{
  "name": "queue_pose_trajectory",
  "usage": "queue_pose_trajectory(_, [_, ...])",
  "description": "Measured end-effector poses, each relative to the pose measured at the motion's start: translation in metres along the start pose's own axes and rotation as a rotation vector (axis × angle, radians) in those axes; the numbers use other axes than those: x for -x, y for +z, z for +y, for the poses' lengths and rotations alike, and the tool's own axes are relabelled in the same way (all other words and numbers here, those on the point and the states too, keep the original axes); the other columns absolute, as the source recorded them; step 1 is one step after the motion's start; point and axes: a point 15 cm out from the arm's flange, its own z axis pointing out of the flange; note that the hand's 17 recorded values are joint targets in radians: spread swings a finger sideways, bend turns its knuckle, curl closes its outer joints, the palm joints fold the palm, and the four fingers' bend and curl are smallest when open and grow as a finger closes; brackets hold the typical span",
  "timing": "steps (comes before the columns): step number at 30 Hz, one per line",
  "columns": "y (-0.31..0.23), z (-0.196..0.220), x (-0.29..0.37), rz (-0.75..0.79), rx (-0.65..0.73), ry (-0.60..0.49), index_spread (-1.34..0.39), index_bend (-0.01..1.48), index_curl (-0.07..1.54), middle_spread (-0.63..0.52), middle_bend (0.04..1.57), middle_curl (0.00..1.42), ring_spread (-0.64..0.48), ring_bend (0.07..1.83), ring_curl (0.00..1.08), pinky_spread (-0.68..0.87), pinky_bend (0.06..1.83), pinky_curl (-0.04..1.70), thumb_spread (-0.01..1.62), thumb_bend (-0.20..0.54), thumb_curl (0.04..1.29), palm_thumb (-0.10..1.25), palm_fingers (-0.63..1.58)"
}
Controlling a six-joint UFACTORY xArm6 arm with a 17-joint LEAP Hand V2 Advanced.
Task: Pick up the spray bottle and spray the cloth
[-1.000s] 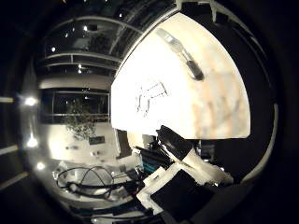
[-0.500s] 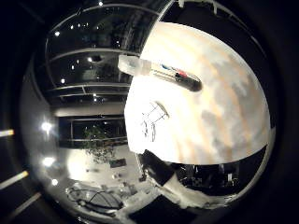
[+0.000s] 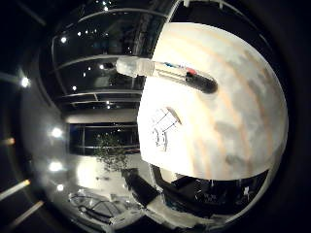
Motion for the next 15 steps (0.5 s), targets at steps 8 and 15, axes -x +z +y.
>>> queue_pose_trajectory(8, [0.016, -0.012, 0.014, -0.110, -0.087, -0.014, -0.19, 0.13, 0.17, 0.23, 0.22, 0.31, 0.27, 0.37, 0.24, 0.45, 0.54, 0.29, 0.87, -0.028, 0.31, 0.36, -0.01])
queue_pose_trajectory(15, [0.046, -0.012, 0.030, -0.175, -0.073, -0.034, -0.17, 0.14, 0.20, 0.23, 0.23, 0.33, 0.26, 0.40, 0.25, 0.46, 0.55, 0.30, 0.88, -0.032, 0.31, 0.38, -0.01])
